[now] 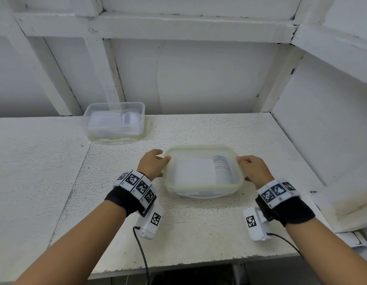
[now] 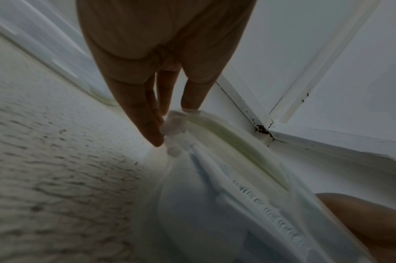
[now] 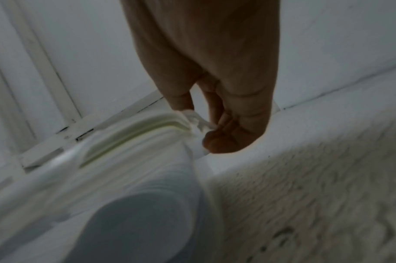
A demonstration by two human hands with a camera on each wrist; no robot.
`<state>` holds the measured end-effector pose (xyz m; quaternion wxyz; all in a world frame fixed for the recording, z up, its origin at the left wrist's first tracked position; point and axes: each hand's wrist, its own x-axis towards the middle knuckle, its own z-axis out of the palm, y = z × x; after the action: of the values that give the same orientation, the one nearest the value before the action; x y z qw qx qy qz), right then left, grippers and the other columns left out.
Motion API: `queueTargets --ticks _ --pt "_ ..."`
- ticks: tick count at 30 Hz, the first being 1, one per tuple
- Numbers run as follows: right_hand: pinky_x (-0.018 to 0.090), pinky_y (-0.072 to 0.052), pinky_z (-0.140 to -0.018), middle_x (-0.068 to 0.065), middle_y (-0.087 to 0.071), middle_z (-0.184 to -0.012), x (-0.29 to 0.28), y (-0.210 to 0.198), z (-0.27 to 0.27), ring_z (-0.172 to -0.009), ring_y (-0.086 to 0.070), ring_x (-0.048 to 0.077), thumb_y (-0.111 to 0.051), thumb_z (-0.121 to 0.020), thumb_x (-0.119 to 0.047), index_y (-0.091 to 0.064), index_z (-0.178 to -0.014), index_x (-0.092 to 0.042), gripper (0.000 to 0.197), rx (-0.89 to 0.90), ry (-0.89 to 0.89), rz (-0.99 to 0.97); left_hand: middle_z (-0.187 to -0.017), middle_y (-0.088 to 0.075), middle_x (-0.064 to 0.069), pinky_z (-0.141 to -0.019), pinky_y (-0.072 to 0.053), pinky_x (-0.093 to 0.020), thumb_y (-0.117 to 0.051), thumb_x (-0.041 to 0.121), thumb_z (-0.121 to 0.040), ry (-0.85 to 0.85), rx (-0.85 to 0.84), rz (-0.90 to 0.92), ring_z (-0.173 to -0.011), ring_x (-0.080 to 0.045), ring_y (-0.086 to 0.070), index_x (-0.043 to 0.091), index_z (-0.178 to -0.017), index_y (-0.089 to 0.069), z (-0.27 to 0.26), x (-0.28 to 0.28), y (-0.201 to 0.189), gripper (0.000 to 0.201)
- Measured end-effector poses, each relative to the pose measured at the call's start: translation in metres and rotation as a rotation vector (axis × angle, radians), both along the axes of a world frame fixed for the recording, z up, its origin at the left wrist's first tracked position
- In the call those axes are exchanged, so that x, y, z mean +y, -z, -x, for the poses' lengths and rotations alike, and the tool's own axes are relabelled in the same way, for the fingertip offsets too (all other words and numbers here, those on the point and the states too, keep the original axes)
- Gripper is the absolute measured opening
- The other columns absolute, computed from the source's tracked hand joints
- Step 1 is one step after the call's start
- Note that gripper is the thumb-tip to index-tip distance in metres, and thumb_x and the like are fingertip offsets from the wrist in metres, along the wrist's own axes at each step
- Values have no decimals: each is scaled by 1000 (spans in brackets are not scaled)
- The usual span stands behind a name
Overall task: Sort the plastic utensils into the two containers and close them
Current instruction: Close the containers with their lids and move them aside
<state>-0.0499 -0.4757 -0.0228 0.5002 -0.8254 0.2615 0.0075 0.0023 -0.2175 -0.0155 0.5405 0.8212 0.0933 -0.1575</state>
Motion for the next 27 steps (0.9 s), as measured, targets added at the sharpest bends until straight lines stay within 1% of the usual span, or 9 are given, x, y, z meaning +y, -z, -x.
queueTargets --ticks 5,7,12,16,18,20,21,23,27 --pt "38 -54 -80 9 -64 -96 -8 -7 0 -86 -58 22 -56 -92 -17 -65 -102 -4 19 -52 -25 -37 -102 -60 -10 -79 -53 -37 -54 15 -94 34 -23 20 -92 -23 -58 1 -125 -54 -1 -1 -3 34" --pt "38 -53 -79 10 -64 -95 -9 -4 0 -82 -58 22 -56 -92 -17 -64 -103 -3 20 -34 -13 -74 -102 -60 -9 -78 -53 -36 -53 16 -94 34 -39 11 -93 -22 -59 1 -124 -55 -1 -1 -1 33" --pt "30 -49 -64 8 -62 -91 -7 3 0 -74 -56 18 -54 -93 -19 -62 -107 -2 23 -25 -5 -131 -110 -62 -11 -77 -55 -37 -53 18 -94 48 -65 -28 -99 -24 -60 2 -121 -58 -3 0 4 32" --pt "34 -52 -67 6 -59 -90 -8 6 -3 -81 -56 22 -55 -92 -18 -58 -104 -7 17 -1 42 -174 -110 -63 -11 -77 -55 -36 -54 19 -94 43 -68 -36 -100 -25 -60 3 -120 -58 -4 0 5 31" --pt "34 -51 -67 11 -57 -85 -7 8 -3 -83 -54 23 -57 -92 -23 -57 -95 -3 21 -8 40 -80 -107 -63 -11 -78 -55 -38 -55 19 -93 38 -61 -37 -100 -26 -61 4 -119 -59 -4 1 5 30" --pt "31 -43 -65 26 -59 -82 -5 9 -1 -75 -49 21 -53 -93 -24 -59 -88 13 38 -31 -5 122 -106 -64 -10 -80 -56 -39 -55 20 -93 39 -62 -47 -99 -26 -62 6 -119 -60 -4 1 6 30" --pt "29 -39 -63 27 -60 -82 -4 9 0 -73 -48 21 -51 -95 -24 -59 -90 15 40 -30 -23 206 -106 -64 -10 -80 -56 -40 -55 21 -93 41 -66 -56 -99 -26 -62 6 -119 -60 -4 1 5 30" --pt "27 -34 -57 17 -58 -76 -1 7 0 -70 -47 20 -48 -96 -24 -61 -88 13 39 -1 -33 295 -104 -65 -11 -79 -56 -41 -55 21 -93 47 -77 -73 -97 -27 -63 6 -118 -60 -4 1 5 30" --pt "27 -29 -53 9 -47 -61 0 6 -3 -59 -39 19 -48 -95 -23 -50 -63 -2 39 28 -19 385 -104 -64 -11 -79 -56 -42 -55 21 -93 65 -87 -90 -96 -28 -63 6 -118 -60 -4 1 6 30"
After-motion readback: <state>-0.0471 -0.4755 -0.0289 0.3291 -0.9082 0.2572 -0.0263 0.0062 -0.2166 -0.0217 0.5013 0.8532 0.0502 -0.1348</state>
